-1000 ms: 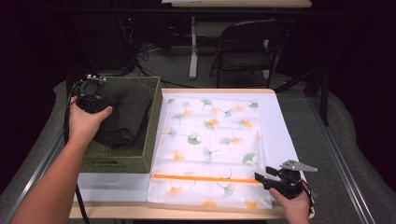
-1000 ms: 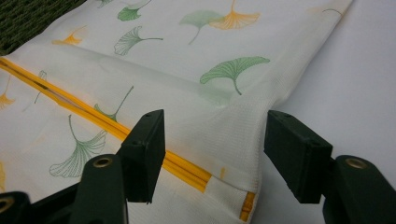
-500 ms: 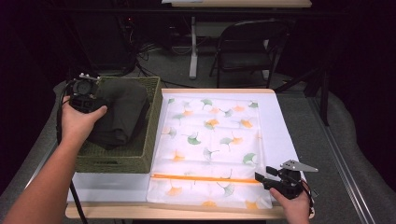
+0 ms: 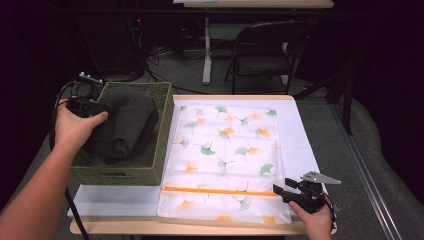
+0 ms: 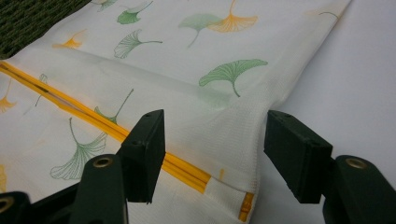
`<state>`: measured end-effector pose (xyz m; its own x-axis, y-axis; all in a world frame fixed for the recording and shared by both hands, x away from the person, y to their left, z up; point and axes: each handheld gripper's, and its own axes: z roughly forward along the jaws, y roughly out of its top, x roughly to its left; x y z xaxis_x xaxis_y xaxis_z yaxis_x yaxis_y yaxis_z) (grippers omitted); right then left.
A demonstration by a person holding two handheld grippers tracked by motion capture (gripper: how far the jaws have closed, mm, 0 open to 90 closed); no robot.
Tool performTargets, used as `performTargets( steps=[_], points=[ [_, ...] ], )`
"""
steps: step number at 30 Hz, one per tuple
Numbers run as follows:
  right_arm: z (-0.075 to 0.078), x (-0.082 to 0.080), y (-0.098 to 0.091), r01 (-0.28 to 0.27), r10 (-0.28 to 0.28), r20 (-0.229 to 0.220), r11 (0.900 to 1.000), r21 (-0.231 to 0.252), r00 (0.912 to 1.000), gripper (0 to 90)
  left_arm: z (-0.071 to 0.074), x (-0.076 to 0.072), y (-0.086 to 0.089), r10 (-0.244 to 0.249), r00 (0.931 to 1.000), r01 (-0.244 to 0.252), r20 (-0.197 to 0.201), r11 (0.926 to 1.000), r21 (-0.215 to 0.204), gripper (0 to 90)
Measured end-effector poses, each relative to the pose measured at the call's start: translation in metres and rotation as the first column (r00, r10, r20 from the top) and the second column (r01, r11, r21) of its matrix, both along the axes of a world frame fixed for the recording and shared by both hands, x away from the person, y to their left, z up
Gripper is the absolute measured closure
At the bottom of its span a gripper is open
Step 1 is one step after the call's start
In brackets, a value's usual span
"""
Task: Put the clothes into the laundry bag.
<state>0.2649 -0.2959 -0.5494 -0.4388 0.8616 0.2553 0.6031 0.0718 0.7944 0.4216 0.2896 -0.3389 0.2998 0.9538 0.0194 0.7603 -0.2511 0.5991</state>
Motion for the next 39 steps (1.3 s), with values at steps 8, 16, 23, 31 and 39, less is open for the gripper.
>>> performTargets(
  steps=[8, 16, 23, 31, 39],
  points=[
    [0.0, 0.001, 0.001, -0.001, 0.001, 0.001, 1.0, -0.002, 1.0, 38.2, 0.007, 0.003, 0.003, -0.012, 0.9972, 0.013, -0.074, 0.9998, 0.012, 67.1],
    [0.0, 0.001, 0.001, -0.003, 0.003, 0.002, 1.0, 0.0, 1.0, 38.2, 0.02, 0.007, 0.004, -0.022, 0.9903, 0.026, -0.137, 0.9993, 0.026, 67.2],
    [0.0, 0.001, 0.001, -0.002, 0.002, 0.002, 1.0, 0.001, 1.0, 38.2, 0.03, 0.011, 0.004, -0.013, 0.9759, 0.025, -0.218, 0.9983, 0.053, 67.2],
    [0.0, 0.001, 0.0, -0.001, 0.001, 0.001, 1.0, 0.001, 1.0, 38.2, 0.038, 0.013, 0.003, 0.009, 0.9685, 0.013, -0.249, 0.9962, 0.086, 67.2],
    [0.0, 0.001, 0.0, 0.0, 0.0, 0.009, 1.0, 0.001, 1.0, 38.2, 0.04, 0.012, 0.002, 0.002, 0.9662, 0.021, -0.258, 0.9958, 0.089, 67.3]
  ],
)
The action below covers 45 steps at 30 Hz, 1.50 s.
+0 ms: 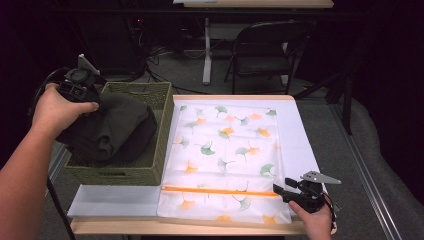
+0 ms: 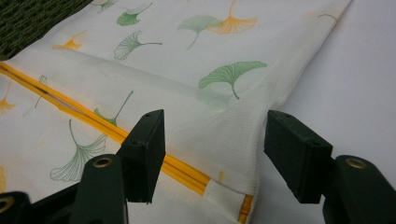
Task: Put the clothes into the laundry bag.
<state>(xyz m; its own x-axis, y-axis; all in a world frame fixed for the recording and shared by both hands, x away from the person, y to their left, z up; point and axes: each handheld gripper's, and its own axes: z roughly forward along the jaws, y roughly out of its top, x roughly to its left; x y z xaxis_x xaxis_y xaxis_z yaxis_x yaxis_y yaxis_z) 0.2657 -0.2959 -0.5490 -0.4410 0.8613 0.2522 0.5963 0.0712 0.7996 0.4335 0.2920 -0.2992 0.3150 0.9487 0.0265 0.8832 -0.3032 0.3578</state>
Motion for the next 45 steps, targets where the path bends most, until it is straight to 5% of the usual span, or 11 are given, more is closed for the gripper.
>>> performTargets(
  steps=[16, 36, 38, 45],
  points=[
    [0.0, 0.0, 0.0, 0.001, -0.001, 0.001, 1.0, -0.001, 1.0, 38.3, 0.014, -0.013, -0.014, -0.067, 0.9978, 0.067, -0.003, 0.9976, 0.018, 67.3],
    [0.0, 0.0, 0.0, 0.001, -0.001, 0.003, 1.0, -0.009, 1.0, 38.3, 0.027, -0.027, -0.039, -0.156, 0.9876, 0.156, 0.016, 0.9875, 0.026, 67.4],
    [0.001, 0.0, 0.0, 0.0, 0.0, 0.002, 1.0, -0.007, 1.0, 38.2, 0.032, -0.033, -0.049, -0.193, 0.9808, 0.192, 0.028, 0.9805, 0.043, 67.5],
    [0.001, 0.0, 0.0, 0.002, -0.002, 0.001, 1.0, -0.005, 1.0, 38.3, 0.032, -0.033, -0.049, -0.193, 0.9808, 0.192, 0.028, 0.9805, 0.043, 67.8]
  ],
)
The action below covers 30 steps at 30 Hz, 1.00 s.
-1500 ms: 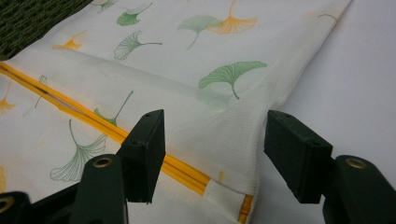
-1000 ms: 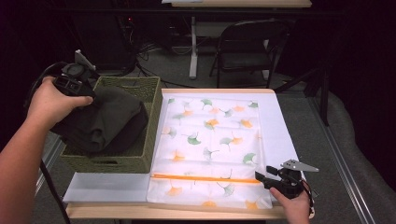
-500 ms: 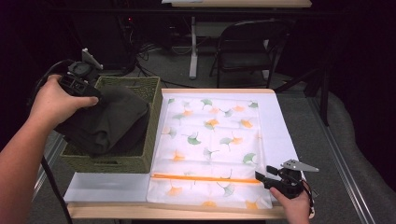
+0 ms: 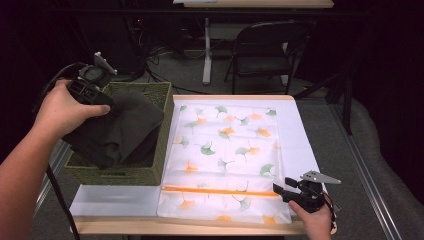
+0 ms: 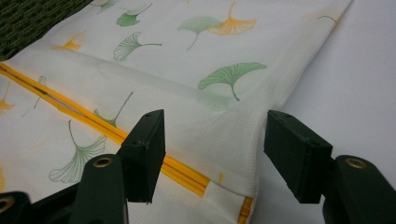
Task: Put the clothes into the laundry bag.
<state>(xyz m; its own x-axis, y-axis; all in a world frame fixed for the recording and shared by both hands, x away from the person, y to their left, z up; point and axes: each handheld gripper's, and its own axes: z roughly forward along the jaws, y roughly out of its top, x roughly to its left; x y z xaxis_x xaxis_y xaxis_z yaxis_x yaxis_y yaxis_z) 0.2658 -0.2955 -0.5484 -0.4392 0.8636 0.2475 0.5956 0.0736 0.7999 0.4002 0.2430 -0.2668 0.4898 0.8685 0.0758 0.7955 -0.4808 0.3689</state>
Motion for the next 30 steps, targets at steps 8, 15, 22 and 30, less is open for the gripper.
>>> performTargets(
  steps=[8, 15, 22, 30],
  points=[
    [0.0, 0.0, 0.0, 0.0, 0.0, 0.003, 1.0, -0.001, 1.0, 38.3, 0.007, -0.009, -0.029, -0.08, 0.9966, 0.079, 0.022, 0.9968, 0.006, 68.0],
    [0.0, 0.0, 0.0, -0.001, 0.001, 0.002, 1.0, 0.0, 1.0, 38.3, 0.01, -0.012, -0.041, -0.107, 0.9939, 0.107, 0.024, 0.9942, 0.004, 68.0],
    [0.0, 0.001, 0.0, -0.001, 0.001, -0.001, 1.0, 0.002, 1.0, 38.3, 0.016, -0.017, -0.057, -0.151, 0.9878, 0.151, 0.038, 0.9885, 0.013, 68.1],
    [0.0, 0.001, 0.0, -0.001, 0.001, 0.0, 1.0, 0.003, 1.0, 38.3, 0.011, -0.017, -0.073, -0.198, 0.9797, 0.198, 0.031, 0.9802, -0.007, 68.2]
  ],
)
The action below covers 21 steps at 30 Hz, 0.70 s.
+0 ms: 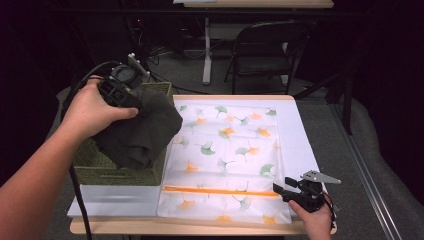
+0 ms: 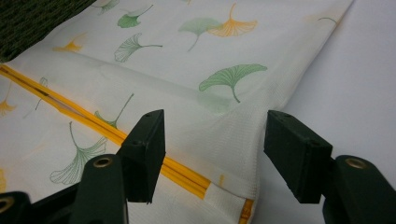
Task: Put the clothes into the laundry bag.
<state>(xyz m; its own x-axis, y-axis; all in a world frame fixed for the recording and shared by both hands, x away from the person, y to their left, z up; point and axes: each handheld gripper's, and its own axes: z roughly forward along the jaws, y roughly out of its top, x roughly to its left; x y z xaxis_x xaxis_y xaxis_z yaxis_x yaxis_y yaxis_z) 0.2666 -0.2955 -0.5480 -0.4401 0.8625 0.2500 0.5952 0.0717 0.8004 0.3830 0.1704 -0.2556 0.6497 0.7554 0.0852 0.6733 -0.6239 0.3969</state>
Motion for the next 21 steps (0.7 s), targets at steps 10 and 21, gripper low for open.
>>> performTargets(
  steps=[10, 21],
  points=[
    [0.0, 0.0, 0.0, 0.0, 0.0, -0.002, 1.0, 0.005, 1.0, 38.3, -0.009, 0.001, -0.02, -0.048, 0.9988, 0.048, -0.009, 0.9987, -0.017, 68.3],
    [0.0, 0.001, 0.0, 0.001, -0.001, -0.002, 1.0, 0.004, 1.0, 38.2, -0.017, -0.001, -0.041, -0.1, 0.9949, 0.099, -0.017, 0.9945, -0.034, 68.4]
  ],
)
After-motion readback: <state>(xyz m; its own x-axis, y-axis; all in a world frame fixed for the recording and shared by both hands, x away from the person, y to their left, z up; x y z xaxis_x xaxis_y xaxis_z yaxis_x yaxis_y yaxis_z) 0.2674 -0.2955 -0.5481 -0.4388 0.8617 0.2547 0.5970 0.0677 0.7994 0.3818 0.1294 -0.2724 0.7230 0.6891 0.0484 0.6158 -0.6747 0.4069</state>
